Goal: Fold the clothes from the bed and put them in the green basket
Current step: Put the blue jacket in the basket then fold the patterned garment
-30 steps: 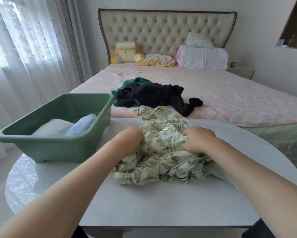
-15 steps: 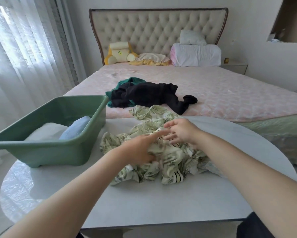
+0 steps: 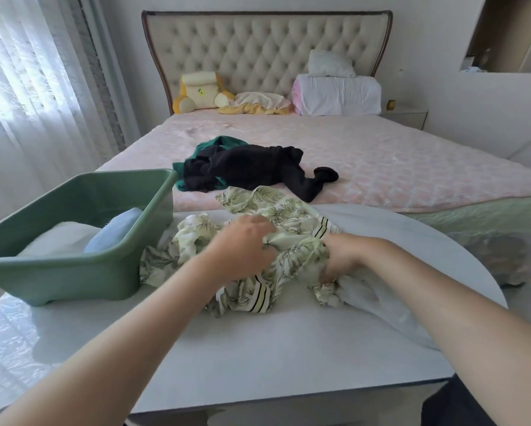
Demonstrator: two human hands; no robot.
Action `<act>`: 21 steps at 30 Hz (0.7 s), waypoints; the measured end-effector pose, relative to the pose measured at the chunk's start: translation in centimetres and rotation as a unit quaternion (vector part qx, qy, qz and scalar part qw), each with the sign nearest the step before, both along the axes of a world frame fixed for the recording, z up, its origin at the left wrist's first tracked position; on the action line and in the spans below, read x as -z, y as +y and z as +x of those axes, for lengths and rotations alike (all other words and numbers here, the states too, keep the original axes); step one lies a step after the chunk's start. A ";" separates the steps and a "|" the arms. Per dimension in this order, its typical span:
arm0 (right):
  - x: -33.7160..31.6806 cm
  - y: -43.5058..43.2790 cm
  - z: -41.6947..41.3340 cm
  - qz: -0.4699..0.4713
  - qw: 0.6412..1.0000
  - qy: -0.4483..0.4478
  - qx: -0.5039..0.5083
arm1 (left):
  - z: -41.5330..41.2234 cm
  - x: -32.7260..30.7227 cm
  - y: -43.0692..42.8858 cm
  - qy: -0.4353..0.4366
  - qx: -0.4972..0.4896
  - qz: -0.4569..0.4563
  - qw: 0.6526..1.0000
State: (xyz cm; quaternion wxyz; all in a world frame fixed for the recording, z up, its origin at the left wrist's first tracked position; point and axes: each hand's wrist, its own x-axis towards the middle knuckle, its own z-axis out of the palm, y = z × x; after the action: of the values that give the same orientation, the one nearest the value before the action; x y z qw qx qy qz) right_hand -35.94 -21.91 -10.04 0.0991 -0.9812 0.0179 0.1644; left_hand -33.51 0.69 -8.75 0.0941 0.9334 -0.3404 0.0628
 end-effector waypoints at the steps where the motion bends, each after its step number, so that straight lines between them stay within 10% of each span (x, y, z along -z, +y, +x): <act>1: 0.0 0.3 0.1 0.034 0.999 -0.024 -0.014 | -0.5 0.6 -1.1 0.038 0.045 -0.028 0.998; 7: -0.8 1.1 0.5 0.436 0.894 -0.102 0.028 | 0.8 1.9 -2.6 0.072 0.040 -0.168 0.982; 13: -0.2 -0.3 0.2 0.111 0.994 0.001 0.008 | 3.6 -0.8 0.5 0.098 -0.090 -0.149 0.980; 21: -0.3 -1.1 3.9 0.246 0.947 -0.135 0.156 | 7.5 -5.1 3.7 -0.081 -0.304 0.033 0.948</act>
State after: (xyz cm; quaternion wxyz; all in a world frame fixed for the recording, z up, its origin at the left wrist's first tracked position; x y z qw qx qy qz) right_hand -32.07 -22.97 -9.69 0.3632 -0.9244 0.1159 0.0121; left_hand -26.00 4.41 -3.61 0.0121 0.9870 -0.0483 0.1528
